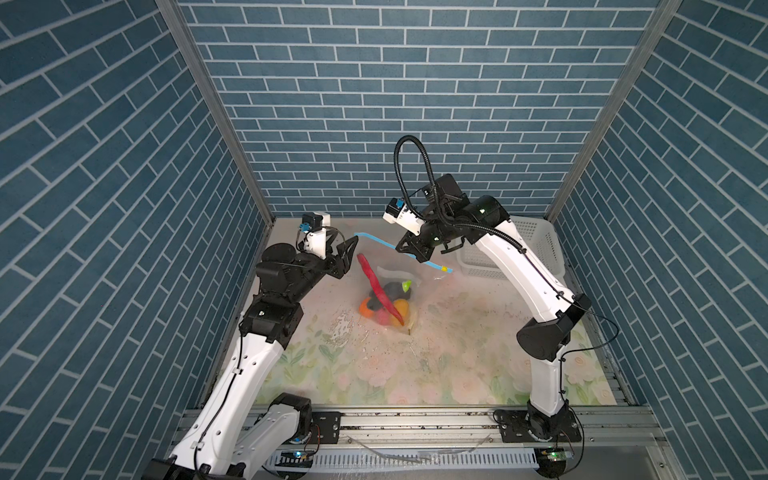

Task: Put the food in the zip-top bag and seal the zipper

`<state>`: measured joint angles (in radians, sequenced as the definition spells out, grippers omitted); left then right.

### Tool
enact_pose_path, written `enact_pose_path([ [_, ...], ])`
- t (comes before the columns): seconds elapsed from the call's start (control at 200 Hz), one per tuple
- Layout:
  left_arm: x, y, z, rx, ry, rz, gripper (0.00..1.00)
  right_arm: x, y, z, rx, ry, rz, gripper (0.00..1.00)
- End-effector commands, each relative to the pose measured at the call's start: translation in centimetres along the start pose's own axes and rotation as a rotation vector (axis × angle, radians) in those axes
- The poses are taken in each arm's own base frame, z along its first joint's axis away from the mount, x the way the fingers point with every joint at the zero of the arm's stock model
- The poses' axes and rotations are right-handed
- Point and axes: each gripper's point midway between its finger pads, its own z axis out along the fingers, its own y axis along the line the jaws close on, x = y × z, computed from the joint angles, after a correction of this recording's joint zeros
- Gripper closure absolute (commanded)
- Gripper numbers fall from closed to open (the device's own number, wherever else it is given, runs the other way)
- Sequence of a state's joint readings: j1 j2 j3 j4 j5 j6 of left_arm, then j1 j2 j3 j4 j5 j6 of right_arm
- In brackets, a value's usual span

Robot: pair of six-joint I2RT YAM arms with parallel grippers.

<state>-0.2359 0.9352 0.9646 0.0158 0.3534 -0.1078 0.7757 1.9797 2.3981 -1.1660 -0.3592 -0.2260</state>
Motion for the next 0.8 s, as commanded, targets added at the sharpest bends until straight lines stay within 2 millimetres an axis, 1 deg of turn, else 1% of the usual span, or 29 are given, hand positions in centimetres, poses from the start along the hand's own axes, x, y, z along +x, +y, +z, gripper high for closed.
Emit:
enact_pose_path([
  [0.0, -0.9, -0.1, -0.7, -0.001, -0.053, -0.027, 0.38, -1.1, 0.3, -4.4, 0.095, -0.075, 0.157, 1.0],
  [0.105, -0.2, 0.0, -0.9, -0.005, -0.053, -0.047, 0.37, 0.0, 0.3, -4.8, 0.118, -0.075, 0.258, 1.0],
  [0.22, 0.6, 0.0, -0.9, -0.002, -0.043, -0.064, 0.35, 0.9, 1.0, -5.8, 0.111, -0.106, 0.35, 1.0],
  [0.285, 1.0, 0.0, -1.0, -0.005, -0.039, -0.07, 0.33, 2.0, 1.2, -6.4, 0.126, -0.108, 0.383, 1.0],
  [0.395, 1.7, 0.1, -1.0, -0.01, -0.028, -0.076, 0.31, 4.0, 1.2, -8.2, 0.195, -0.13, 0.439, 1.0],
  [0.55, 2.4, 0.4, -0.7, -0.016, -0.022, -0.115, 0.3, 7.1, 1.9, -11.3, 0.262, -0.136, 0.501, 1.0],
  [0.575, 2.5, 0.4, -0.6, -0.012, -0.021, -0.119, 0.3, 7.7, 1.5, -11.9, 0.3, -0.129, 0.511, 1.0],
  [0.645, 3.0, 0.0, -0.3, 0.018, -0.01, -0.116, 0.3, 9.4, 1.4, -13.5, 0.363, -0.113, 0.528, 1.0],
  [0.73, 4.1, 0.1, 0.2, 0.026, 0.026, -0.114, 0.3, 11.3, 1.2, -15.3, 0.434, -0.1, 0.53, 1.0],
  [0.795, 4.2, 0.1, 0.4, 0.028, 0.034, -0.117, 0.3, 12.7, 0.9, -16.6, 0.495, -0.088, 0.535, 1.0],
])
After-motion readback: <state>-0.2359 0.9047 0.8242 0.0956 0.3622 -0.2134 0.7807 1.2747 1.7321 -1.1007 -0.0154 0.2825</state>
